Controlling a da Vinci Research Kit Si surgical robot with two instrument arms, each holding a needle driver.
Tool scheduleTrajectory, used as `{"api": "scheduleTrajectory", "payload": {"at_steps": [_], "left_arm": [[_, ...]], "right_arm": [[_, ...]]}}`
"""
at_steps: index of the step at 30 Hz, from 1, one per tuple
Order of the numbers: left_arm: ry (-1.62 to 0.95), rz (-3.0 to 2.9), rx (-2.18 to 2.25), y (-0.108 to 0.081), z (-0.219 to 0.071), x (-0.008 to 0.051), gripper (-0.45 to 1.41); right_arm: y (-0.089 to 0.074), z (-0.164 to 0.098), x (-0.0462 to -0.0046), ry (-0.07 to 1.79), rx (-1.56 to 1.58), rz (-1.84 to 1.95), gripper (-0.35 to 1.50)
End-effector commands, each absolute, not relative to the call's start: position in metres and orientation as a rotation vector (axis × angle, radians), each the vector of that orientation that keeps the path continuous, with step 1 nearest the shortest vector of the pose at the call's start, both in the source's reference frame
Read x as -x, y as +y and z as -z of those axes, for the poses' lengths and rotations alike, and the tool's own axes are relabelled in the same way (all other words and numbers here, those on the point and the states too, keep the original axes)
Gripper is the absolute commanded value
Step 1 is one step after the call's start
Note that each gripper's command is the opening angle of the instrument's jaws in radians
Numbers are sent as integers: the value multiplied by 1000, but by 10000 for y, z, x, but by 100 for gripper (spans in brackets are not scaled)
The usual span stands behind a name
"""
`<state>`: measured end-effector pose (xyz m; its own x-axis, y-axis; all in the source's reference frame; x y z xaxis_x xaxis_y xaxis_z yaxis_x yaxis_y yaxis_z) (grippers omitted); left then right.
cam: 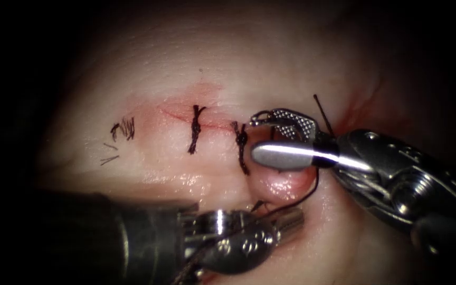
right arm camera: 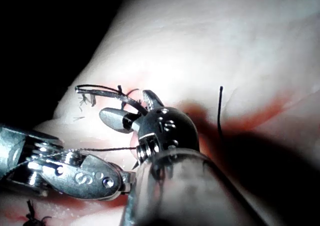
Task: Wound Closure
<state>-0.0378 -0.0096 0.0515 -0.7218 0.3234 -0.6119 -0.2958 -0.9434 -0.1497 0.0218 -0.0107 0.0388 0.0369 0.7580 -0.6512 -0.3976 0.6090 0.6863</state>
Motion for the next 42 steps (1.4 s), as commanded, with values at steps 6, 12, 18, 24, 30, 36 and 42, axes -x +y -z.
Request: {"api": "scheduleTrajectory", "payload": {"at_steps": [6, 12, 18, 24, 30, 36, 42], "left_arm": [[-57, -2645, 946, -101, -509, 386, -43], [-48, -2656, 941, -104, -501, 391, -43], [-39, -2665, 940, -107, -499, 392, -43], [-35, -2664, 943, -108, -500, 392, -43], [-34, -2664, 943, -108, -501, 391, -43], [-35, -2666, 946, -107, -502, 389, -43], [-37, -2669, 951, -106, -504, 384, -45]], "right_arm": [[-81, -384, -193, 1223, -134, -698, 138], [-95, -381, -195, 1156, -52, -644, 131], [-77, -387, -203, 1089, -72, -611, 111], [-62, -415, -204, 1041, -227, -730, 121], [-63, -446, -211, 1030, -322, -776, 121], [-66, -467, -222, 1029, -418, -781, 115], [-61, -471, -222, 1065, -503, -777, 24]]}}
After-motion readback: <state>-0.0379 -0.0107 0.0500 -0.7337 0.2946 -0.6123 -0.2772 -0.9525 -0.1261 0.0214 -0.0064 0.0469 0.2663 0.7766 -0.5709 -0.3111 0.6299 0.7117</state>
